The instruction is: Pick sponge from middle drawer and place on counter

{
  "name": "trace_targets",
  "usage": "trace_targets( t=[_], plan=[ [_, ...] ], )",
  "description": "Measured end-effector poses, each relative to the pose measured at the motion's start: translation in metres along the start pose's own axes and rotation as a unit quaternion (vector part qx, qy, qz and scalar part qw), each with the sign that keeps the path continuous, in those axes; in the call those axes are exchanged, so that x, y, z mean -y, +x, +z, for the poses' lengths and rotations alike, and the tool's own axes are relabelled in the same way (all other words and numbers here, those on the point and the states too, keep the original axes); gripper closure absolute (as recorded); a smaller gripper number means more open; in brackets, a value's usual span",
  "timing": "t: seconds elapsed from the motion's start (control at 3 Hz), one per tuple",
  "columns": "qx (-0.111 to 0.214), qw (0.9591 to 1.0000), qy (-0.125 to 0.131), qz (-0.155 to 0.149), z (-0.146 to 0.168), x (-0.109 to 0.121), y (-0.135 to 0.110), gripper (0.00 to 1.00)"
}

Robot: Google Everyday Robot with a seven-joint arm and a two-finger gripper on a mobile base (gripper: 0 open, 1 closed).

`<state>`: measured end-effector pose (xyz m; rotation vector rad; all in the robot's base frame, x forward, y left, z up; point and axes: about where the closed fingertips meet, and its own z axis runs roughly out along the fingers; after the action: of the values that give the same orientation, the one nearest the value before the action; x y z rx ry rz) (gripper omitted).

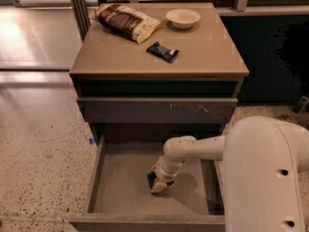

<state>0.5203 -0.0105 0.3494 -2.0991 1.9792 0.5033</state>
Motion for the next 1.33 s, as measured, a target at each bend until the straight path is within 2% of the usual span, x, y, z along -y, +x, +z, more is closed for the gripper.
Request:
trace_targets(
  t=[0.33,0.67,1.0,1.33],
  plan=[
    [0.0,1.0,0.0,0.0,0.0,0.0,0.0,0.87],
    [0.0,1.0,0.0,0.0,-0.004,0.0,-0.002,1.0],
    [0.026,0.9993,-0.013,-0.025,-0.034,-0.012,-0.016,1.0],
    [0.058,0.9952,-0.024,-0.075,-0.114,-0.044,-0.047,1.0]
  ],
)
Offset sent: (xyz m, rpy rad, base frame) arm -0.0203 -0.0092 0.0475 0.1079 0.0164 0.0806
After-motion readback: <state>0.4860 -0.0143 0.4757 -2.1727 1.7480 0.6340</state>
